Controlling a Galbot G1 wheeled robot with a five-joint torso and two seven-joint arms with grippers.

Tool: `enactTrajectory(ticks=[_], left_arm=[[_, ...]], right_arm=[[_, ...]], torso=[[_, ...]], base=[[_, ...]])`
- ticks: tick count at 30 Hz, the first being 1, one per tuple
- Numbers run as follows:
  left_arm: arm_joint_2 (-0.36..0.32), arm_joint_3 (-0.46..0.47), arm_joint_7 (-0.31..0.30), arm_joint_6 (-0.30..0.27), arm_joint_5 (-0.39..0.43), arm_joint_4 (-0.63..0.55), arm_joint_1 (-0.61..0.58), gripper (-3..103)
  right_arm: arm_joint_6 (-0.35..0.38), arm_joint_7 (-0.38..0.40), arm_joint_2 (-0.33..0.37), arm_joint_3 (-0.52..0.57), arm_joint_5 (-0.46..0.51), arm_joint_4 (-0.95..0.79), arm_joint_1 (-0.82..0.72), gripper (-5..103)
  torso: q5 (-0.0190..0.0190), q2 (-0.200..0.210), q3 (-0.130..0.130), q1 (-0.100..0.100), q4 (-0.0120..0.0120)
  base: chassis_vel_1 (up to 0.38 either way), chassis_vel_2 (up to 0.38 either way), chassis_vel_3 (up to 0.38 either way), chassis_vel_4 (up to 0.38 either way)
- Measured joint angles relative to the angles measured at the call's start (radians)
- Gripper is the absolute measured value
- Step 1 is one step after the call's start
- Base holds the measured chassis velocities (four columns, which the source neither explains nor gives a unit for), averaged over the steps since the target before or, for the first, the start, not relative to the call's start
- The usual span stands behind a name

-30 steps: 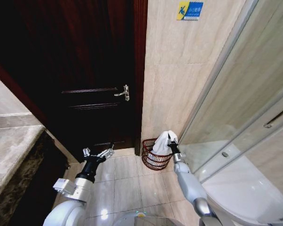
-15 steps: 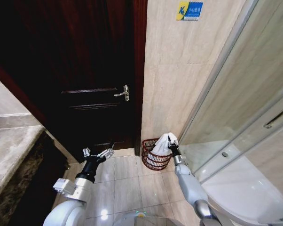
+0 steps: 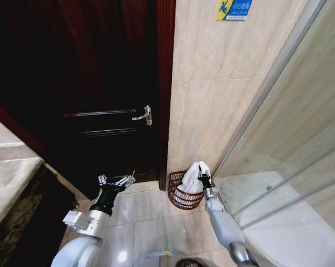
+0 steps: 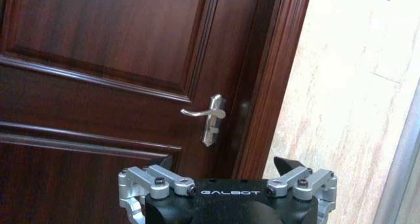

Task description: Discard the used towel into the hamper.

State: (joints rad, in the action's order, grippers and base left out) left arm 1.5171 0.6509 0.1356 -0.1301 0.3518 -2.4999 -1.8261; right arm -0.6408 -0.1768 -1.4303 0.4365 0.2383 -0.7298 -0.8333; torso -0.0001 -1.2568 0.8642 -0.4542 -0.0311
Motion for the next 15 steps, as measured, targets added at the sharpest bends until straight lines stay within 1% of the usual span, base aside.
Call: enactTrajectory(ticks=[1,4,5,8,9,12,13,15], left_arm=[[0.000,0.000,0.000,0.000,0.000,0.000,0.000,100],[0.000,0.000,0.000,0.000,0.000,0.000,0.000,100],[0.000,0.000,0.000,0.000,0.000,0.000,0.000,100],[0.000,0.000,0.000,0.000,0.000,0.000,0.000,100],[0.000,0.000,0.000,0.000,0.000,0.000,0.000,100],[0.000,0.000,0.000,0.000,0.000,0.000,0.000,100],[0.000,0.000,0.000,0.000,0.000,0.000,0.000,100],[0.000,0.000,0.000,0.000,0.000,0.000,0.000,100]], right_arm=[[0.000,0.000,0.000,0.000,0.000,0.000,0.000,8],[0.044,-0.004,0.011,-0.007,-0.006,-0.009,-0.007,8],[0.044,-0.004,0.011,-0.007,-0.006,-0.009,-0.007,8],[0.089,-0.040,0.022,-0.015,-0.001,-0.004,0.007,8],[0.089,-0.040,0.022,-0.015,-0.001,-0.004,0.007,8],[0.136,-0.071,0.025,-0.020,0.005,-0.002,0.026,8],[0.136,-0.071,0.025,-0.020,0.005,-0.002,0.026,8],[0.162,-0.087,0.024,-0.023,0.003,0.013,0.043,8]], torso=[[0.0000,0.000,0.000,0.000,0.0000],[0.0000,0.000,0.000,0.001,-0.0004],[0.0000,0.000,0.000,0.001,-0.0004],[0.0000,0.000,0.000,0.001,-0.0005],[0.0000,0.000,0.000,0.001,-0.0005],[0.0001,0.000,0.000,0.000,-0.0002],[0.0001,0.000,0.000,0.000,-0.0002],[0.0000,0.000,0.000,0.000,-0.0003]], base=[[0.000,0.000,0.000,0.000],[0.066,-0.027,-0.037,0.036],[0.079,-0.030,-0.035,0.040],[0.000,0.000,0.000,0.000],[0.000,0.000,0.000,0.000],[0.000,0.000,0.000,0.000],[0.000,0.000,0.000,0.000],[0.000,0.000,0.000,0.000]])
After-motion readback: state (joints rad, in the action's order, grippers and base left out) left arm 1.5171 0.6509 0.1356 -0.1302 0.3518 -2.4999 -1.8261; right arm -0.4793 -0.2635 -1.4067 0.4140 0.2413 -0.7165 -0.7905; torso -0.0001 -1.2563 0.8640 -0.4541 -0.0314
